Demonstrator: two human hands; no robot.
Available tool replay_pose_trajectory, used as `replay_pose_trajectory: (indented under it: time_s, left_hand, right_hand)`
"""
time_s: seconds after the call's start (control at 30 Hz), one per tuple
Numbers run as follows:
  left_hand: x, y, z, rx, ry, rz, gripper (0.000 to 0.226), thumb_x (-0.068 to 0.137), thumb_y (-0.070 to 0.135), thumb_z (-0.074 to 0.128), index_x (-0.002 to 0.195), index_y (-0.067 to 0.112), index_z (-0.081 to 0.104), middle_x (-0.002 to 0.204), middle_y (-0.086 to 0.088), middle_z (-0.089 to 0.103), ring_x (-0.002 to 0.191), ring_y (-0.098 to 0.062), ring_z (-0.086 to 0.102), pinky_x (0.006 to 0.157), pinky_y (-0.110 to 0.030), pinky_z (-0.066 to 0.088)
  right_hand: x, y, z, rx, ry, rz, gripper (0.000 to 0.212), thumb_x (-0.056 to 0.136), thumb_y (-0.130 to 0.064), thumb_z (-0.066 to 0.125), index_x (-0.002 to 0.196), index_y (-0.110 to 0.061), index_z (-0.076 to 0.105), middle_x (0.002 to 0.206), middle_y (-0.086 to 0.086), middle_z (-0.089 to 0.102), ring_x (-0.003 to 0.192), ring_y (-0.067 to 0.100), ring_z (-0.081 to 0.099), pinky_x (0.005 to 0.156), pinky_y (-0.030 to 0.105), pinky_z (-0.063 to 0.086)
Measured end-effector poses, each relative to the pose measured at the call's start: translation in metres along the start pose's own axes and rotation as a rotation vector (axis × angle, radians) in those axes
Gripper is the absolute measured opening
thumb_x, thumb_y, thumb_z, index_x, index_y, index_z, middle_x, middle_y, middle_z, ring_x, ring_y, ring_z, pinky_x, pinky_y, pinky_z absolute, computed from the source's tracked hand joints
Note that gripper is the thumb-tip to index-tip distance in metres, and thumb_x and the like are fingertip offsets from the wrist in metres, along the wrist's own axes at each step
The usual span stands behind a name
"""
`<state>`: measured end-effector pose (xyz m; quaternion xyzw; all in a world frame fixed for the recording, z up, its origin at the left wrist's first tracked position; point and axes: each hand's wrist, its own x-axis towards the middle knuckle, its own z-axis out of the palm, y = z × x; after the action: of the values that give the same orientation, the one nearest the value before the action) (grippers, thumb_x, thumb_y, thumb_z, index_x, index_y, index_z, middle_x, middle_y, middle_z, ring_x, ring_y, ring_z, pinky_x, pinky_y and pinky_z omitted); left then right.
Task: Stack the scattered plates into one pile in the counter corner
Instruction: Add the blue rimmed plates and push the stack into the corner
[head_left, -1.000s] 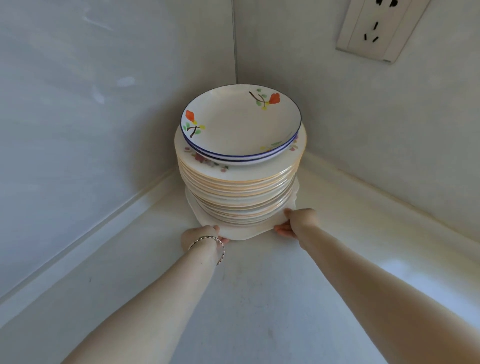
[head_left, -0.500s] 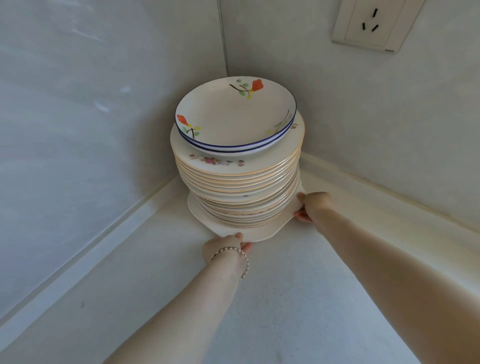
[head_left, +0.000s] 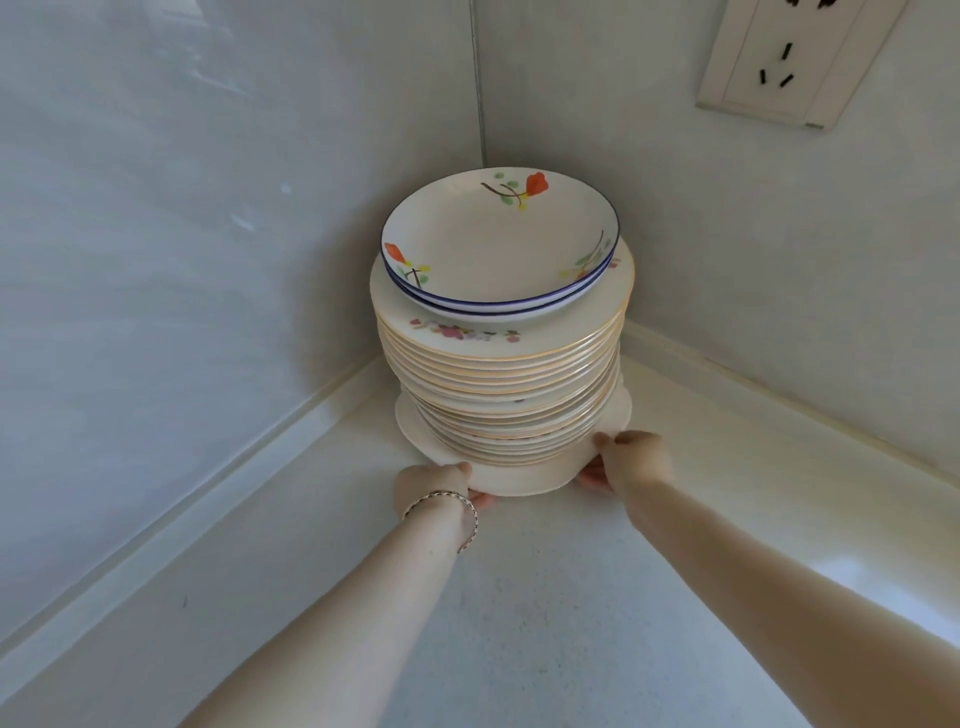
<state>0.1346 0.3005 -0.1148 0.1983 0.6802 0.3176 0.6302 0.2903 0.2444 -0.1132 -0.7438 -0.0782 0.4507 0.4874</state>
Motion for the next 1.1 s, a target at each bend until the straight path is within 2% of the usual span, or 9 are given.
replay_pose_trajectory:
  time_s: [0.17, 0.3, 0.4, 0.5, 0.67, 0.8, 0.9, 0.97, 1.1]
  left_hand:
    - [-0.006, 0.016, -0.010, 0.147, -0.002, 0.000, 0.007, 0.092, -0.005, 0.047, 0.095, -0.005, 0.052, 0.084, -0.022, 0.059, 0.066, -0.031, 0.056, 0.051, -0.038, 0.057]
    - [-0.031, 0.074, -0.023, 0.443, 0.260, 0.461, 0.037, 0.098, 0.021, 0.037, 0.115, -0.004, 0.059, 0.120, -0.024, 0.061, 0.106, -0.035, 0.058, 0.090, -0.036, 0.045]
    - [-0.060, 0.131, -0.017, 0.326, 0.161, 0.714, 0.043, 0.099, 0.030, 0.031, 0.122, 0.000, 0.051, 0.130, -0.020, 0.052, 0.120, -0.031, 0.048, 0.092, -0.032, 0.035]
    - [-0.055, 0.171, 0.004, 0.243, 0.030, 0.656, 0.055, 0.098, 0.042, 0.028, 0.134, 0.004, 0.046, 0.142, -0.012, 0.047, 0.129, -0.028, 0.045, 0.105, -0.036, 0.034]
    - [-0.036, 0.157, 0.015, -0.035, -0.230, 0.397, 0.058, 0.090, 0.058, 0.038, 0.116, 0.013, 0.065, 0.097, -0.009, 0.069, 0.080, -0.025, 0.063, 0.066, -0.030, 0.051]
    - [-0.020, 0.140, 0.014, -0.185, -0.313, 0.414, 0.043, 0.089, 0.055, 0.042, 0.097, 0.022, 0.068, 0.087, -0.004, 0.071, 0.083, -0.025, 0.065, 0.074, -0.031, 0.052]
    - [-0.011, 0.131, 0.015, -0.208, -0.374, 0.454, 0.032, 0.093, 0.042, 0.044, 0.084, 0.022, 0.067, 0.060, 0.005, 0.073, 0.060, -0.015, 0.069, 0.055, -0.021, 0.053]
    - [-0.007, 0.126, 0.015, -0.206, -0.377, 0.475, 0.029, 0.093, 0.037, 0.045, 0.090, 0.019, 0.068, 0.058, 0.006, 0.073, 0.055, -0.012, 0.069, 0.049, -0.019, 0.053]
    - [-0.003, 0.124, 0.013, -0.186, -0.400, 0.486, 0.039, 0.091, 0.042, 0.045, 0.116, 0.020, 0.064, 0.079, 0.002, 0.075, 0.072, -0.017, 0.070, 0.069, -0.030, 0.053]
  right_hand:
    - [0.004, -0.013, -0.007, -0.055, -0.032, 0.121, 0.007, 0.092, -0.001, 0.051, 0.087, 0.003, 0.053, 0.075, 0.020, 0.059, 0.067, 0.032, 0.061, 0.035, 0.028, 0.050]
    - [0.002, -0.056, -0.031, -0.316, 0.149, -0.138, 0.028, 0.092, -0.016, 0.045, 0.092, 0.007, 0.061, 0.077, 0.018, 0.058, 0.073, 0.032, 0.059, 0.072, 0.039, 0.052]
    - [-0.020, -0.115, -0.033, -0.103, 0.147, -0.405, 0.025, 0.094, -0.037, 0.041, 0.103, -0.019, 0.055, 0.098, 0.005, 0.053, 0.083, 0.020, 0.050, 0.076, 0.028, 0.037]
    - [-0.031, -0.161, -0.013, 0.077, -0.061, -0.350, 0.040, 0.095, -0.044, 0.038, 0.127, -0.023, 0.047, 0.109, -0.004, 0.045, 0.099, 0.014, 0.047, 0.078, 0.022, 0.038]
    - [-0.028, -0.164, 0.016, 0.041, -0.153, -0.290, 0.058, 0.086, -0.054, 0.049, 0.133, -0.022, 0.050, 0.131, 0.005, 0.057, 0.116, 0.028, 0.055, 0.104, 0.041, 0.042]
    - [-0.015, -0.152, 0.013, 0.140, -0.181, -0.280, 0.039, 0.088, -0.032, 0.054, 0.125, -0.019, 0.056, 0.111, 0.005, 0.062, 0.092, 0.025, 0.061, 0.078, 0.034, 0.051]
    - [-0.015, -0.151, 0.010, 0.143, -0.211, -0.309, 0.023, 0.088, -0.028, 0.054, 0.110, -0.024, 0.059, 0.087, -0.002, 0.062, 0.074, 0.017, 0.057, 0.060, 0.027, 0.047]
    - [-0.016, -0.150, 0.008, 0.137, -0.219, -0.308, 0.007, 0.088, -0.027, 0.055, 0.093, -0.026, 0.059, 0.080, -0.004, 0.060, 0.072, 0.016, 0.057, 0.058, 0.025, 0.046]
    - [-0.017, -0.150, 0.003, 0.108, -0.246, -0.302, 0.013, 0.088, -0.027, 0.054, 0.076, -0.029, 0.056, 0.078, -0.003, 0.060, 0.069, 0.015, 0.057, 0.053, 0.022, 0.041]
